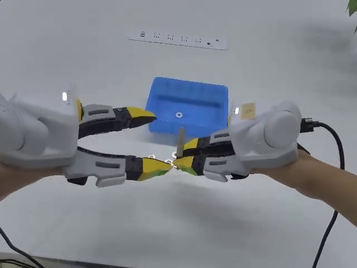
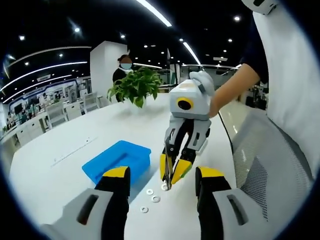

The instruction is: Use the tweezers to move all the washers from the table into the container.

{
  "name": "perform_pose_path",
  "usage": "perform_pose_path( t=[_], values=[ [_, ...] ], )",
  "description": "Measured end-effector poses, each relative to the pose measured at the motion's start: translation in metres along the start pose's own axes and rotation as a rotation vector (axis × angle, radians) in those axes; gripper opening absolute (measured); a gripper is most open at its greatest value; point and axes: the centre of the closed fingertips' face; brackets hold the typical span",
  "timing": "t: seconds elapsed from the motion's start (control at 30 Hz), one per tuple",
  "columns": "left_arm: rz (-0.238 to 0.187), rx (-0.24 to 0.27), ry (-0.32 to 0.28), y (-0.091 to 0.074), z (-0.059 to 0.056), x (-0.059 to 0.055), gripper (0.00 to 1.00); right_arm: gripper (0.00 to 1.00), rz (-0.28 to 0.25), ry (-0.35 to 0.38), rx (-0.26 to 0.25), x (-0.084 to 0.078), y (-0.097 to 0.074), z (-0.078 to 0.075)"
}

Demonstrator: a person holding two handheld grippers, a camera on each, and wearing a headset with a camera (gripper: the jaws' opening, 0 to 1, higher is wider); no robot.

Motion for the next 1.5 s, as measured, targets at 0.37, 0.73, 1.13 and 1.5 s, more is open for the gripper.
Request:
perform_pose_path(
  t=[0.37, 0.73, 1.13, 1.5],
  values=[
    [0.015, 0.040, -0.061, -0.020, -0.008, -0.011, 0.83, 0.09, -0.059, -0.040, -0.066, 0.031, -0.033, -0.031],
    [-0.020, 0.121, -0.141, -0.031, 0.011, -0.016, 0.94, 0.09, -0.145, 0.025, -0.162, 0.054, -0.038, -0.105],
    [0.008, 0.127, -0.186, -0.029, 0.008, -0.031, 0.95, 0.09, -0.064, 0.062, -0.156, 0.013, 0.011, -0.128],
    [0.034, 0.177, -0.231, -0.042, 0.018, -0.041, 0.95, 0.10, -0.033, 0.089, -0.143, -0.004, 0.030, -0.134]
  ],
)
Point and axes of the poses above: the centre of the closed fingertips' face, and the gripper's own axes: y roughly forward along the fingers, z roughly to its left, x roughly out of its top, and after that the axes turned 11 degrees about z, right-handed
